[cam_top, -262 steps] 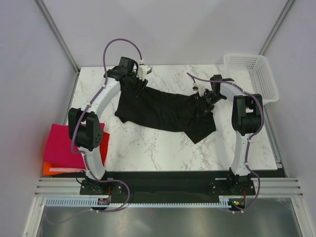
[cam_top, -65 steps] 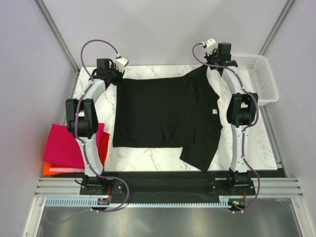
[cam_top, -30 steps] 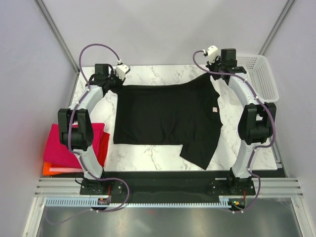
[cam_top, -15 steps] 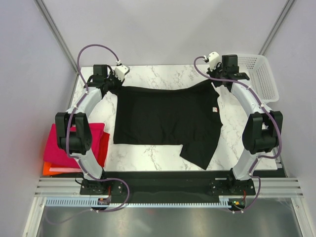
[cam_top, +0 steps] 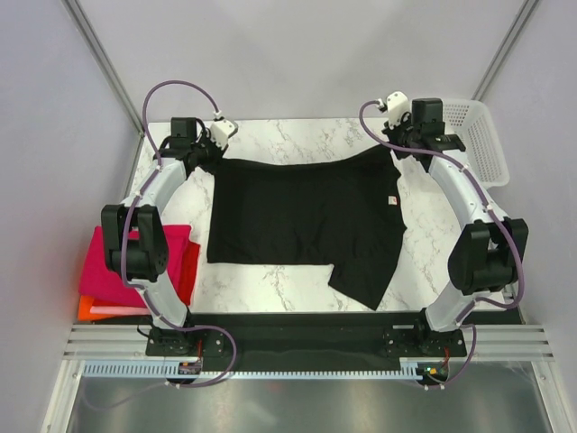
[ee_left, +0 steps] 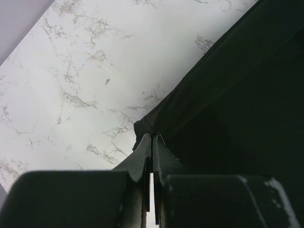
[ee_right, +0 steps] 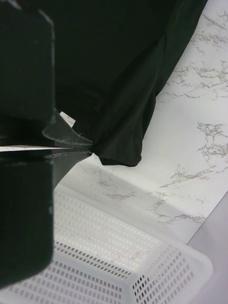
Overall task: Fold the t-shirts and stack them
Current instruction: Fold the tshirt
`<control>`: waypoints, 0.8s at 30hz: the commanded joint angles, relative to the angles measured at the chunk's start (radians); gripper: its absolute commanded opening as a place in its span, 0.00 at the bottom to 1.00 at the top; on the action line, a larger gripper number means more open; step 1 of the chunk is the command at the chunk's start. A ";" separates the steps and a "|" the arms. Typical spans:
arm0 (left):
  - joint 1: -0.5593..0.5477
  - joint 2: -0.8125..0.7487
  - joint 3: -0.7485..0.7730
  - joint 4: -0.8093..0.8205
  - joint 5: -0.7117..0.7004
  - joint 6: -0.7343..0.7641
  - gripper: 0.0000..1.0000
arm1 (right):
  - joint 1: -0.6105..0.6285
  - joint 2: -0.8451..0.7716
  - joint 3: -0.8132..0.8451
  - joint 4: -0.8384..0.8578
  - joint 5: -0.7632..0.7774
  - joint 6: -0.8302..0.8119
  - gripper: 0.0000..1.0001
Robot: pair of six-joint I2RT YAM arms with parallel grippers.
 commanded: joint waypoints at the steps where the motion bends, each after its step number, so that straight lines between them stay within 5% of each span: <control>1: -0.004 -0.011 0.023 -0.041 0.008 0.071 0.02 | -0.002 -0.057 -0.028 -0.029 0.005 0.023 0.00; 20: 0.003 -0.020 -0.052 -0.168 -0.026 0.191 0.04 | 0.027 -0.212 -0.217 -0.228 -0.153 0.096 0.01; 24: 0.010 -0.100 -0.060 -0.292 -0.020 0.145 0.29 | 0.028 -0.247 -0.197 -0.302 -0.185 0.074 0.18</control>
